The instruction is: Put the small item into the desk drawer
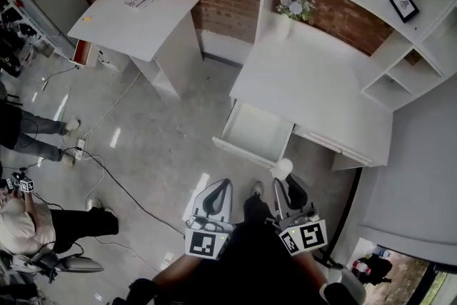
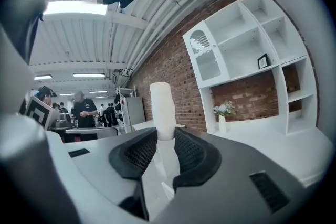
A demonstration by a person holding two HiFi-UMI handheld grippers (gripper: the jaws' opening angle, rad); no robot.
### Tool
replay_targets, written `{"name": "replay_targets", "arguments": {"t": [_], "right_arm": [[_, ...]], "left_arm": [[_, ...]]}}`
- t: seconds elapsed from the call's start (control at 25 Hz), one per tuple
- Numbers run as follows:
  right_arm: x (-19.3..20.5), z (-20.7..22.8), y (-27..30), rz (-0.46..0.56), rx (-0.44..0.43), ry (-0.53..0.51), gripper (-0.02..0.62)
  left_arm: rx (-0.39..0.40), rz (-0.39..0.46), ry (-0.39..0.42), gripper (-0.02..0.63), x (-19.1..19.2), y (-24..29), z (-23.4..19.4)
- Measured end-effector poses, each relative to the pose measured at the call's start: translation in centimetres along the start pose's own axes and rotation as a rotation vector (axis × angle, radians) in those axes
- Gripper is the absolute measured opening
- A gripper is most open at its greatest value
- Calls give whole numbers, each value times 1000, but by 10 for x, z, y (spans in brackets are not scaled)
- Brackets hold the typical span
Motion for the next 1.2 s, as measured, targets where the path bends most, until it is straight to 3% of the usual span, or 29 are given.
{"name": "replay_targets", "arguments": {"t": [0.48, 0.68, 1.2], "right_arm": [[-6, 126, 57, -13, -154, -2, 121], [15, 143, 73, -57, -170, 13, 121], [64, 157, 128, -159, -180, 24, 121]], "left_arm": [[-159, 13, 24, 25, -5, 99, 43], [-180, 10, 70, 25, -9, 108, 46], [-199, 8, 44, 25, 9, 147, 1]]}}
Point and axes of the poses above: the fingertips, and each gripper's own axes: y forward along the fingers, z to its right, x out of its underside, the point moved 5 cm from there along -y, backward along the fingers, and after that the axes turned 5 degrees about z, right-handed, at the moved point
